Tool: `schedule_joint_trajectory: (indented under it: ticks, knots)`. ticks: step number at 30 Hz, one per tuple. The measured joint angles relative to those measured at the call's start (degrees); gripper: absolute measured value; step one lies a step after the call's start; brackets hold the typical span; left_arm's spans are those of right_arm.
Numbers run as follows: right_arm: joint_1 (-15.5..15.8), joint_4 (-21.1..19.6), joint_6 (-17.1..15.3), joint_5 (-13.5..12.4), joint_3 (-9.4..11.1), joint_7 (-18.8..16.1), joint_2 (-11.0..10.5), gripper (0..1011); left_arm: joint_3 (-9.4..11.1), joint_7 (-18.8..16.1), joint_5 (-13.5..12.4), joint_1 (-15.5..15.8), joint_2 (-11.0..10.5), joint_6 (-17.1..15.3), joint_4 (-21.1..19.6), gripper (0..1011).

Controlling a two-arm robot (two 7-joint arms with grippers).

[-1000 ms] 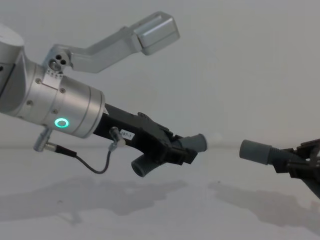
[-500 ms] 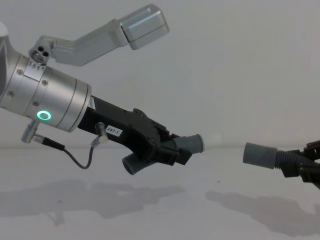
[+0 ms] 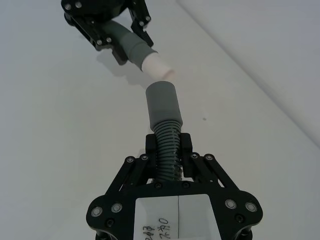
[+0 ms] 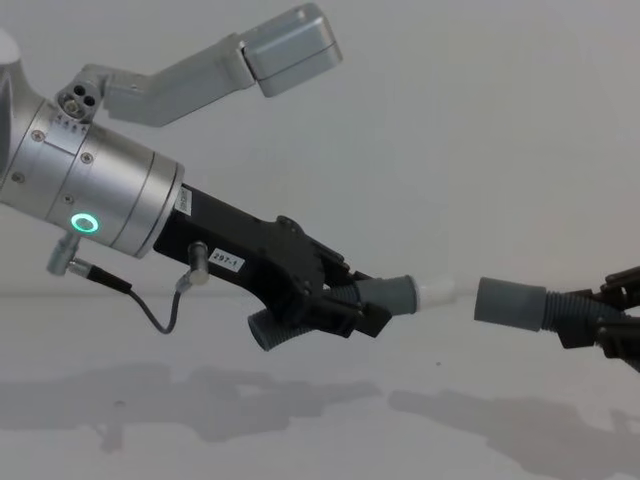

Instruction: Use both hands to pick up one end of the pipe from the table, align the ends, and insert them.

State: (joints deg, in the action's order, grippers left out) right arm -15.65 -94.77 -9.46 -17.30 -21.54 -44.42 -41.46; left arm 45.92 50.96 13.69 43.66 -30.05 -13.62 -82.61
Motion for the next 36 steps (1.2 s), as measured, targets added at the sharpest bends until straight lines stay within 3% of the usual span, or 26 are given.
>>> schedule_joint_trajectory:
  ticks: [15, 36]
  knots:
    - [-0.2, -1.1, 0.0, -1.1, -0.7, -0.3, -0.4, 265, 1.6, 2.0, 0.0, 1.7, 0.3, 1.4, 0.8, 365]
    - [-0.9, -0.6, -1.1, -1.6, -2.0, 0.5, -0.9, 264, 2.2, 1.6, 1.0, 2.0, -0.2, 1.8, 0.5, 365]
